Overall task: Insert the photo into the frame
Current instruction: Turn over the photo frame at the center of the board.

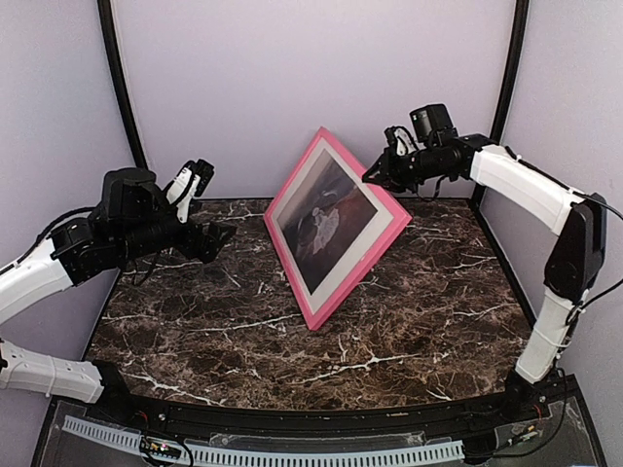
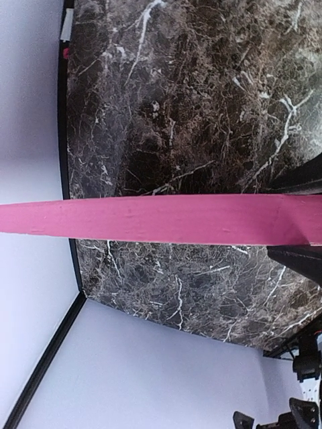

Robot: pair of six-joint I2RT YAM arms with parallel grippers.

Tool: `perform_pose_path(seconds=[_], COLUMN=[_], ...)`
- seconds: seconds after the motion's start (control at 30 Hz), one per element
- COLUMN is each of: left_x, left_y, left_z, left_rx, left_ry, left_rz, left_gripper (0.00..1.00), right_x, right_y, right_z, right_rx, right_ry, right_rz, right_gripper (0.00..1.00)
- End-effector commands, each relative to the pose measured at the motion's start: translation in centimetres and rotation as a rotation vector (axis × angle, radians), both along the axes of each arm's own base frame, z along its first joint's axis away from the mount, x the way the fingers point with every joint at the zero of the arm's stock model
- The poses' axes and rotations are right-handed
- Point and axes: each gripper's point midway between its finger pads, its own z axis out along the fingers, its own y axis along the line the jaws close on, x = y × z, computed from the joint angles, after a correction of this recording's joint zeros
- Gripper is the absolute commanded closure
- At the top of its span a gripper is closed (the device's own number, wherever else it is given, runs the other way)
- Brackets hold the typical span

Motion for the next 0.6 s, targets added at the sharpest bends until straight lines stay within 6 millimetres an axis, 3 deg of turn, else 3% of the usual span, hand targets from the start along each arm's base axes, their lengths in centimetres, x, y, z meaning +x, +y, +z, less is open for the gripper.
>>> perform_pose_path(seconds=[0.0,0.17,0.23,0.57], left_x=[-0.1,-0.2,-0.3,-0.5], left_y=[-0.5,-0.8,-1.0,-1.4], left_z=[0.1,-2.0,-2.4,-2.8], left_rx=[-0.086,-0.076,-0.08,-0.081], left_ry=[0.001,0.044,0.055,0.07], left_rz=[-0.006,-0.012,-0.017,-0.039], left_gripper=[0.03,0.04,0.04,0.04], right_x=[0.4,-1.3,-2.3,-6.0], right_y=[-0.2,-0.8,-0.8,-1.2], right_z=[4.8,1.6,-0.8,-7.7], right_rx=[0.199,0.287,0.309,0.461], right_ry=[-0.126,-0.064,-0.004,0.144], right_rz=[-0.082,-0.113,-0.112,-0.114], right_gripper=[1.0,0.97,0.91,0.73])
